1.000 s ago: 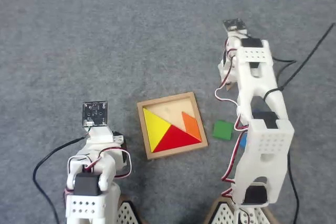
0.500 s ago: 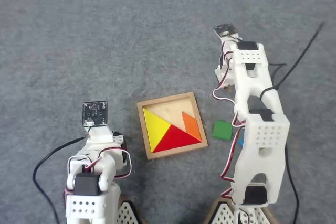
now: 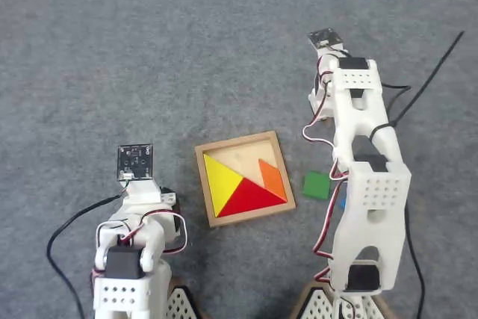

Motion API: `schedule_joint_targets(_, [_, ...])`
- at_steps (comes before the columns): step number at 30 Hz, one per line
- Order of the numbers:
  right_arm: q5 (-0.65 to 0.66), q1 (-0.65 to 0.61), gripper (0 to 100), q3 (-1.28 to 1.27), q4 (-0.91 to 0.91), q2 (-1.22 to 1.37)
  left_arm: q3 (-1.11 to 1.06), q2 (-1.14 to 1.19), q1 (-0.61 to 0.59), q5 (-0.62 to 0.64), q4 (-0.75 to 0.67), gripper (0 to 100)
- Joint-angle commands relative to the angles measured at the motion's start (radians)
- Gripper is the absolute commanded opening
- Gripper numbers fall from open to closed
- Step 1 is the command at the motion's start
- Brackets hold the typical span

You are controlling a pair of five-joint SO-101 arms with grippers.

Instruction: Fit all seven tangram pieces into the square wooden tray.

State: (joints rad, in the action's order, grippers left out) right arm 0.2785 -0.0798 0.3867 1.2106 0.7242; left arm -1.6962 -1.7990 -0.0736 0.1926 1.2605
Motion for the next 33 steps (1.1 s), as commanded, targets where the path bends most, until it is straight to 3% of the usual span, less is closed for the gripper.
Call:
schedule_joint_targets(1, [-0.026, -0.024, 0.8, 0.031, 0.028, -0.062, 0.013, -0.020, -0.006, -0.009, 0.002, 1])
schedule_joint_targets(7, [-0.028, -0.122, 0.7, 0.023, 0.117, -0.176, 0.013, -0.020, -0.006, -0.009, 0.002, 1])
schedule_joint_targets(17, [-0.190, -0.297, 0.7, -0.008, 0.278, -0.220, 0.013, -0.020, -0.006, -0.009, 0.002, 1])
schedule_joint_targets(20, [-0.210, -0.329, 0.7, -0.135, 0.199, -0.291, 0.013, -0.020, -0.006, -0.009, 0.002, 1])
schedule_joint_targets(27, [-0.203, -0.409, 0.6, -0.697, -0.165, -0.713, 0.013, -0.020, -0.006, -0.009, 0.002, 1])
schedule_joint_targets(33, [-0.262, -0.424, 0.6, -0.763, -0.133, -0.751, 0.013, -0.020, -0.006, -0.009, 0.002, 1])
